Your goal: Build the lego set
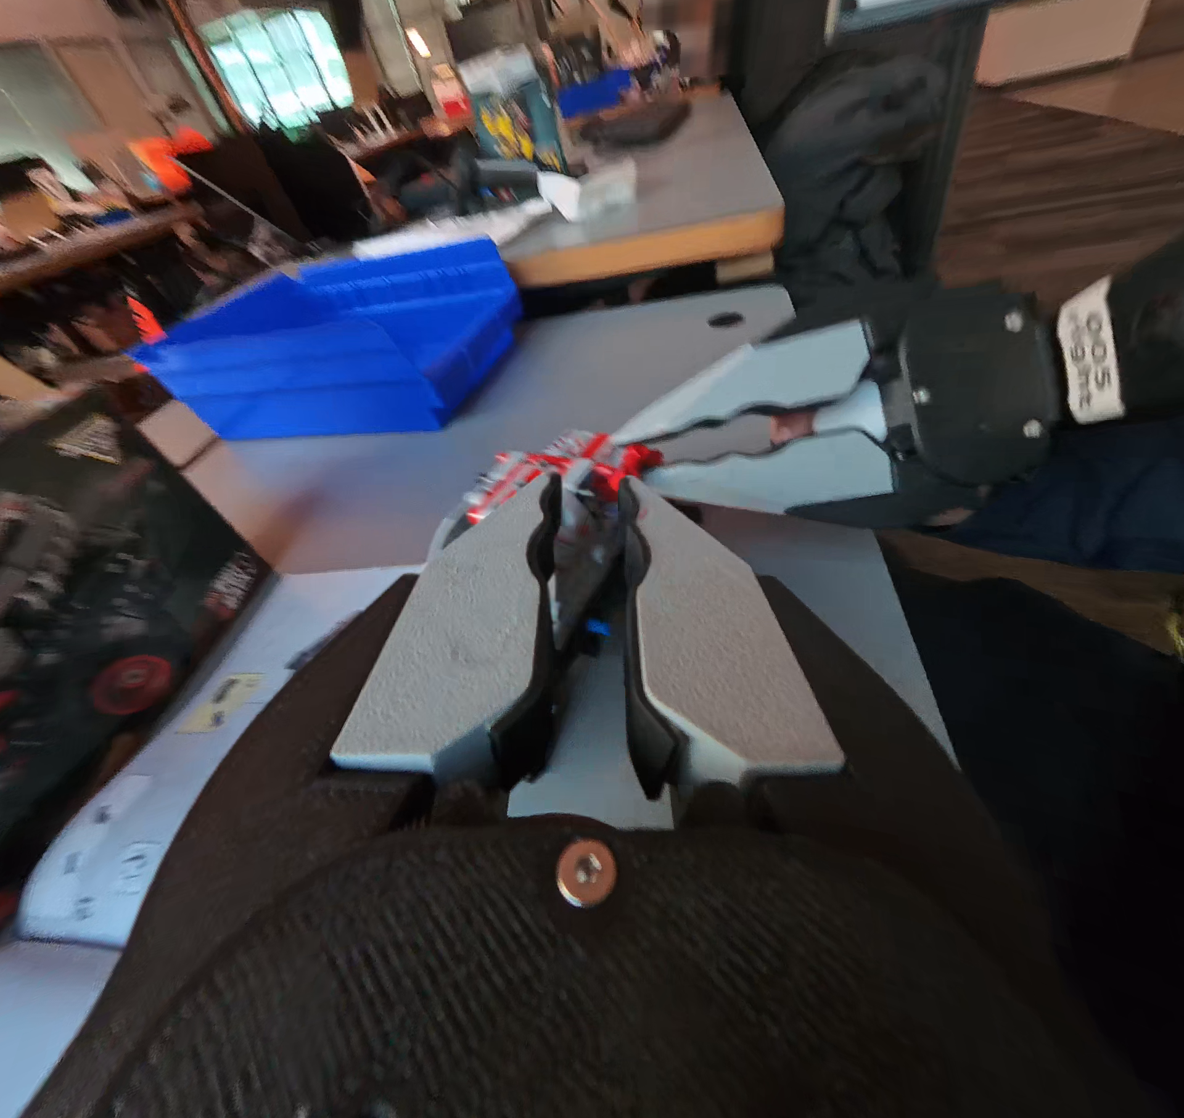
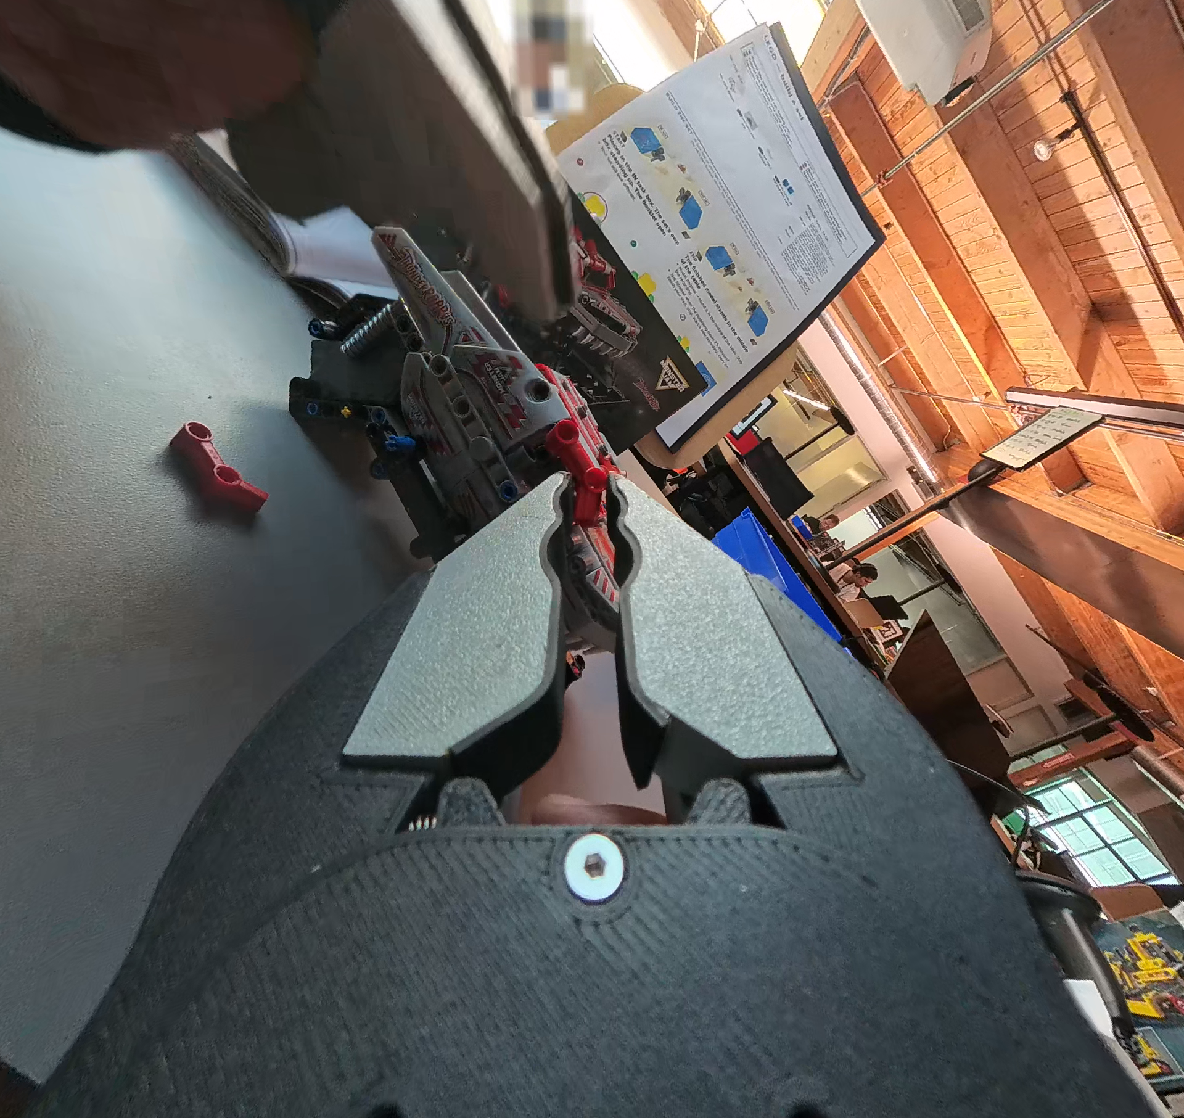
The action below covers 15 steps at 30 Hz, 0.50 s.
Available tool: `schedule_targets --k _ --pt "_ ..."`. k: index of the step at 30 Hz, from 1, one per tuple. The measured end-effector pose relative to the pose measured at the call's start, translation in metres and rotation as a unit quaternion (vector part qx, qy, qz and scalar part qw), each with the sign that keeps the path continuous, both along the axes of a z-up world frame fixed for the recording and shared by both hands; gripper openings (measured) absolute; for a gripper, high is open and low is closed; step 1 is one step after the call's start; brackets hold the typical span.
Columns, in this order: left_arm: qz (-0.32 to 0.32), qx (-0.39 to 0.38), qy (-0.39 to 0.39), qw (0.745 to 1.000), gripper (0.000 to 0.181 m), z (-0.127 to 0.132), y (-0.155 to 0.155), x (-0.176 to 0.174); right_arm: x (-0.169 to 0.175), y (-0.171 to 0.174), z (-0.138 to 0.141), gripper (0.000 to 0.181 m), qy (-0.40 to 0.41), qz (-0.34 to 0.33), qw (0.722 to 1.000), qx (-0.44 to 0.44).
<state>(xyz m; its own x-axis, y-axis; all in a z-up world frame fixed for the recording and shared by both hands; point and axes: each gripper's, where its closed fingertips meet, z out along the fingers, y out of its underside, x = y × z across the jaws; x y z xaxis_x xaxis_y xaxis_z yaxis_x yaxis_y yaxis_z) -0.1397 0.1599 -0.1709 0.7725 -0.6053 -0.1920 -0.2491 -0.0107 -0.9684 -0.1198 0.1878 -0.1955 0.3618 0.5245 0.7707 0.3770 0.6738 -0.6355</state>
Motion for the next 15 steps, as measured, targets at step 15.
schedule_targets --k 15 --pt "-0.086 -0.046 -0.059 0.994 0.018 0.012 -0.016 0.003 0.005 -0.008 0.008 0.006 0.022 0.010 1.000 -0.005"
